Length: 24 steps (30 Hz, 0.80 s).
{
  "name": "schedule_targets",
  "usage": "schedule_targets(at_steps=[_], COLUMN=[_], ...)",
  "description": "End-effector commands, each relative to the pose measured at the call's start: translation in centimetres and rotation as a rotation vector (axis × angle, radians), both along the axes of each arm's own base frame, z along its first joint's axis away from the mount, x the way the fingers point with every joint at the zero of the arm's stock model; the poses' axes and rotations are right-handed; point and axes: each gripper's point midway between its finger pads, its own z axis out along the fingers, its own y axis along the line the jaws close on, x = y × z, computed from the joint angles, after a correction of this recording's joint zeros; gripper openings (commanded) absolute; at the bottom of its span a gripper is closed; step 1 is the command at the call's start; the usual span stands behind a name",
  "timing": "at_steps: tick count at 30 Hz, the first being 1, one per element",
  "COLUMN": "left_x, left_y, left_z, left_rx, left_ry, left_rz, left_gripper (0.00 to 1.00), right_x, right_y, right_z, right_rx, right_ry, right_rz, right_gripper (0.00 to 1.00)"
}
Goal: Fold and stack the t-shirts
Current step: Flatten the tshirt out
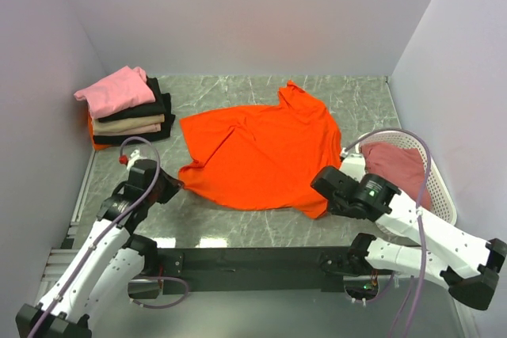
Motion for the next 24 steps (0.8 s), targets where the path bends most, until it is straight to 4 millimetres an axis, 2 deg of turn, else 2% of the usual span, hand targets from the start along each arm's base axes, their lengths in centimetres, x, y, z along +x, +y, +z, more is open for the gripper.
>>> schedule_targets(at_steps=[1,2,3,4,5,6,7,8,9,10,11,14,15,16,17,18,19,21,24], left_x=[1.5,2.1,3.4,4.1,4.8,6.2,6.9,7.4,8.0,8.1,7.8,6.1,4.9,3.9,2.8,1.1,0.0,-2.5,-4.7], left_y=[-0.6,-0.6,-0.8,-0.7,-0.8,-0.8,-0.9,-0.8,-0.8,-0.7,-0.5,-0.6,-1.1,-1.4,-1.6,-1.9,-2.0,-1.6,-0.3], left_z=[0.2,0.1,1.8,2.4,2.0,4.6,4.9,6.0,8.0,8.7,9.5,10.0,8.2,7.4,7.5,4.7,4.6,2.0,1.7], left_rx=[0.0,0.026,0.031,0.047,0.077,0.072,0.092,0.097,0.095,0.1,0.097,0.034,0.005,-0.024,-0.074,-0.089,-0.125,-0.119,-0.077], left_ry=[-0.021,-0.013,-0.055,-0.062,-0.027,-0.073,-0.065,-0.085,-0.127,-0.14,-0.149,-0.173,-0.135,-0.122,-0.139,-0.067,-0.078,0.014,0.033], left_rz=[-0.007,-0.021,-0.024,-0.024,-0.05,-0.05,-0.063,-0.059,-0.054,-0.05,-0.037,-0.027,-0.052,-0.061,-0.061,-0.076,-0.073,-0.068,-0.061], left_gripper=[0.01,0.01,0.01,0.01,0.01,0.01,0.01,0.01,0.01,0.01,0.01,0.01,0.01,0.01,0.01,0.0,0.01,0.01,0.0], right_x=[3.6,4.3,5.2,6.3,7.0,7.6,8.3,8.6,8.6,8.7,8.6,7.6,7.1,6.7,6.3,5.9,5.4,4.9,4.6], right_y=[0.5,0.3,0.4,-0.3,-0.4,-0.5,-0.6,-0.7,-0.8,-0.8,-0.7,-0.8,-1.1,-1.2,-1.1,-1.1,-1.2,-1.1,-1.3], right_z=[2.5,2.9,3.5,4.6,4.9,5.5,6.7,7.4,7.9,8.7,8.9,8.3,7.3,7.2,6.7,6.3,5.8,5.3,5.0], right_rx=[-0.028,-0.04,-0.04,-0.058,-0.068,-0.067,-0.065,-0.059,-0.058,-0.047,-0.039,-0.012,-0.02,-0.004,0.008,0.012,0.021,0.039,0.035], right_ry=[-0.125,-0.134,-0.157,-0.175,-0.179,-0.196,-0.225,-0.242,-0.251,-0.268,-0.274,-0.256,-0.23,-0.232,-0.217,-0.205,-0.196,-0.183,-0.178], right_rz=[0.007,0.004,-0.002,-0.013,-0.015,-0.017,-0.012,-0.022,-0.021,-0.017,-0.012,0.0,0.001,0.001,0.007,0.012,0.016,0.027,0.03], right_gripper=[0.0,0.0,0.0,0.0,0.0,0.0,0.0,0.0,0.0,0.0,0.0,0.0,0.0,0.0,0.0,0.0,0.0,0.0,0.0])
